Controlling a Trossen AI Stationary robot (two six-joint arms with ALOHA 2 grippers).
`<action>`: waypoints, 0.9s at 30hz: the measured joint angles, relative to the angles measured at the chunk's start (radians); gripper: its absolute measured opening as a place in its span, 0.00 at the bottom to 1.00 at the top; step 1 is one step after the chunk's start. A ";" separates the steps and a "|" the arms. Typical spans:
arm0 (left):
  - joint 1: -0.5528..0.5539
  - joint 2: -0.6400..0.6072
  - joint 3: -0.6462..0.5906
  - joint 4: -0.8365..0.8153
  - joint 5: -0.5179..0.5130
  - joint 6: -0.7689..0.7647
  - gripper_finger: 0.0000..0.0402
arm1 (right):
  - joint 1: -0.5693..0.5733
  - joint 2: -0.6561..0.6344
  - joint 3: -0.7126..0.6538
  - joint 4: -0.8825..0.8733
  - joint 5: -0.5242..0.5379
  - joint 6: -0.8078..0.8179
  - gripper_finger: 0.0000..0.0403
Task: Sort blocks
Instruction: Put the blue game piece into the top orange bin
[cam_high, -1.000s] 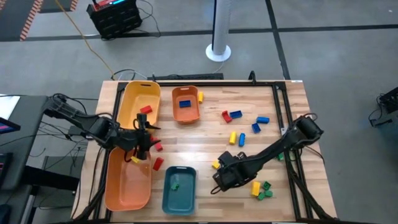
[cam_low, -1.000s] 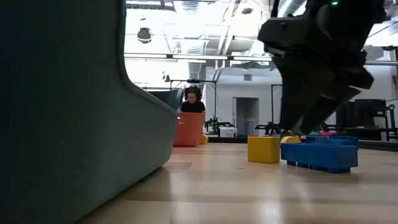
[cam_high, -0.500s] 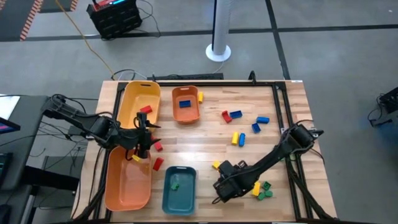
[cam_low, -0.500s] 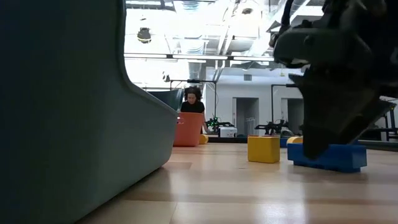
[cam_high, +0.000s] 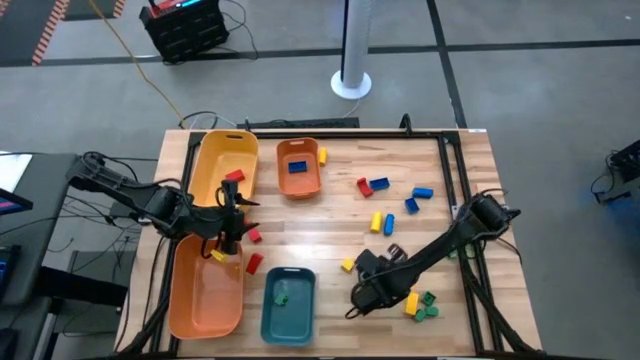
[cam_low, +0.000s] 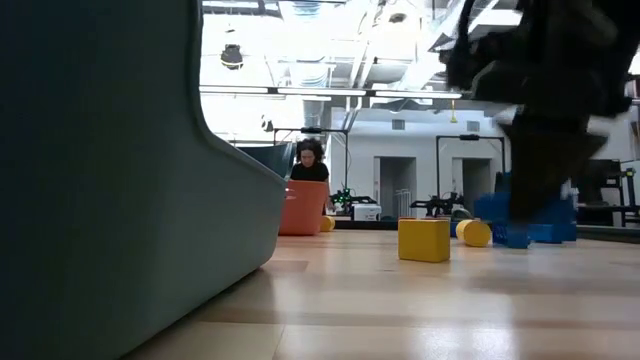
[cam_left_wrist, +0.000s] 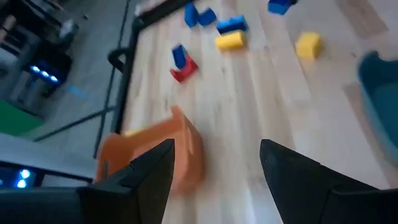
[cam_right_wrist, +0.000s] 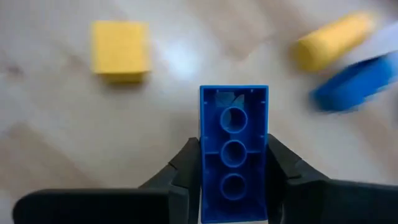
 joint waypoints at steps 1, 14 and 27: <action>0.016 0.003 0.000 0.024 0.009 0.025 0.57 | -0.009 -0.017 0.000 -0.040 0.025 -0.024 0.28; 0.333 -0.004 -0.194 0.524 0.253 0.202 0.57 | -0.491 -0.332 -0.220 0.560 0.158 -0.955 0.33; 0.405 -0.004 -0.333 0.740 0.200 0.014 0.57 | -0.850 -0.041 0.008 0.946 -0.377 -1.358 0.32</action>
